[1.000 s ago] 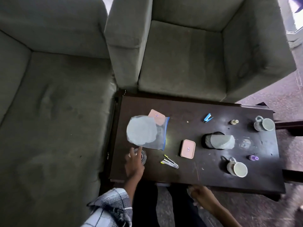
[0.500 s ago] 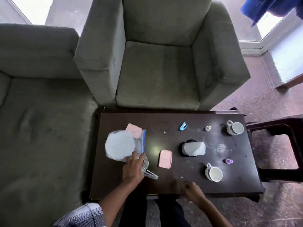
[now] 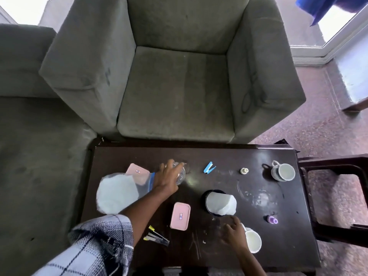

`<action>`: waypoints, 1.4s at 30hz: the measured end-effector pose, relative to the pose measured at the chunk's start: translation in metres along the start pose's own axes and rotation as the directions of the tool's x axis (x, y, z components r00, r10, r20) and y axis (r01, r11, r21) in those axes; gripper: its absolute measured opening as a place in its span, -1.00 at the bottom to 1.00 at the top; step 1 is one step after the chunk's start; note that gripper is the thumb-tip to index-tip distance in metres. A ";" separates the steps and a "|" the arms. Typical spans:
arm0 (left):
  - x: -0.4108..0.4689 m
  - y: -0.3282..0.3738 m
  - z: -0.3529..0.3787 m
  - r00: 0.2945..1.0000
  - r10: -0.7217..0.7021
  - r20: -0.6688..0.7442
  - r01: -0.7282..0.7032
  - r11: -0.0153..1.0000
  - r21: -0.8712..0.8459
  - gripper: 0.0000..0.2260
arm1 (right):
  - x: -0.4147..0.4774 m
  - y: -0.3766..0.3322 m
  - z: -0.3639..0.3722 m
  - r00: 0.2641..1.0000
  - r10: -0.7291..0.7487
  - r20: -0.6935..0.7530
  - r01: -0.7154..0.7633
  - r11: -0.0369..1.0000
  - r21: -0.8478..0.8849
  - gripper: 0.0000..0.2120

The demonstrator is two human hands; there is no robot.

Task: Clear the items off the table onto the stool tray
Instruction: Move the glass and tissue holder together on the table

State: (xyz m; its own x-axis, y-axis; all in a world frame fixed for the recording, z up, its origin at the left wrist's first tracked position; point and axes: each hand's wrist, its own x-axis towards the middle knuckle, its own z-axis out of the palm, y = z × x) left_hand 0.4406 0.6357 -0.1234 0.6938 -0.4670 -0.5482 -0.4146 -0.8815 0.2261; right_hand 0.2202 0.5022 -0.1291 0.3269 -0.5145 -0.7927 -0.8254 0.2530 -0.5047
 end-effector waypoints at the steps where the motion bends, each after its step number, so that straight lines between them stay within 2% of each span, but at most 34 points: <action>1: 0.008 0.001 0.001 1.000 -0.005 0.004 0.005 1.000 0.005 -0.30 | 0.005 0.002 0.000 1.000 0.018 0.008 -0.018 0.998 0.055 -0.78; 3: 0.022 0.002 0.003 1.000 -0.013 0.008 0.013 1.000 0.011 -0.31 | 0.013 0.006 0.001 0.999 0.038 0.028 -0.041 0.988 0.148 -0.90; 5: 0.033 0.001 0.005 1.000 -0.010 0.023 0.010 1.000 0.010 -0.31 | 0.020 0.007 0.001 0.999 0.038 0.028 -0.043 0.980 0.196 -0.92; 11: 0.049 0.003 0.007 0.999 -0.012 0.037 0.012 1.000 0.017 -0.30 | 0.035 0.005 0.005 0.999 0.031 -0.014 -0.028 0.988 0.155 -0.93; 14: 0.049 0.001 0.008 0.999 -0.023 0.033 0.024 1.000 -0.012 -0.24 | 0.040 0.003 0.008 0.997 0.015 -0.072 -0.007 0.994 0.110 -0.91; 17: 0.043 -0.005 0.012 0.999 -0.040 0.004 0.040 0.996 -0.084 -0.10 | 0.039 -0.007 0.013 0.998 0.019 -0.066 -0.014 0.996 0.087 -0.91; 20: 0.033 -0.012 0.020 0.994 -0.111 -0.014 0.104 0.963 -0.248 -0.01 | 0.044 -0.025 0.022 0.996 0.000 -0.093 0.006 0.997 0.074 -0.91; 24: 0.024 -0.024 0.025 0.988 -0.146 -0.040 0.125 0.933 -0.338 -0.12 | 0.055 -0.063 0.043 0.994 -0.037 -0.103 0.046 0.995 0.084 -0.85; 29: 0.026 -0.027 0.019 0.982 -0.188 0.000 0.175 0.911 -0.374 -0.21 | 0.077 -0.100 0.068 0.987 -0.098 -0.124 0.108 0.991 0.077 -0.80; 32: 0.026 -0.026 0.018 0.984 -0.180 0.009 0.170 0.915 -0.366 -0.25 | 0.079 -0.114 0.073 0.986 -0.099 -0.135 0.107 0.993 0.054 -0.86; 37: 0.026 -0.026 0.017 0.985 -0.172 0.032 0.171 0.916 -0.362 -0.28 | 0.086 -0.115 0.075 0.996 -0.067 -0.066 0.073 0.993 0.088 -0.80; 42: 0.028 -0.028 0.014 0.986 -0.158 0.050 0.165 0.920 -0.354 -0.29 | 0.090 -0.128 0.074 0.992 -0.092 -0.081 0.099 0.991 0.094 -0.84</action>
State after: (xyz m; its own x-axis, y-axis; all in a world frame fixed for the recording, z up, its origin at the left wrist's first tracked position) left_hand 0.4633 0.6479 -0.1564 0.7202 -0.3181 -0.6166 -0.0585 -0.9134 0.4029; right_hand 0.3895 0.4843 -0.1615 0.3626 -0.6005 -0.7127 -0.7417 0.2770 -0.6108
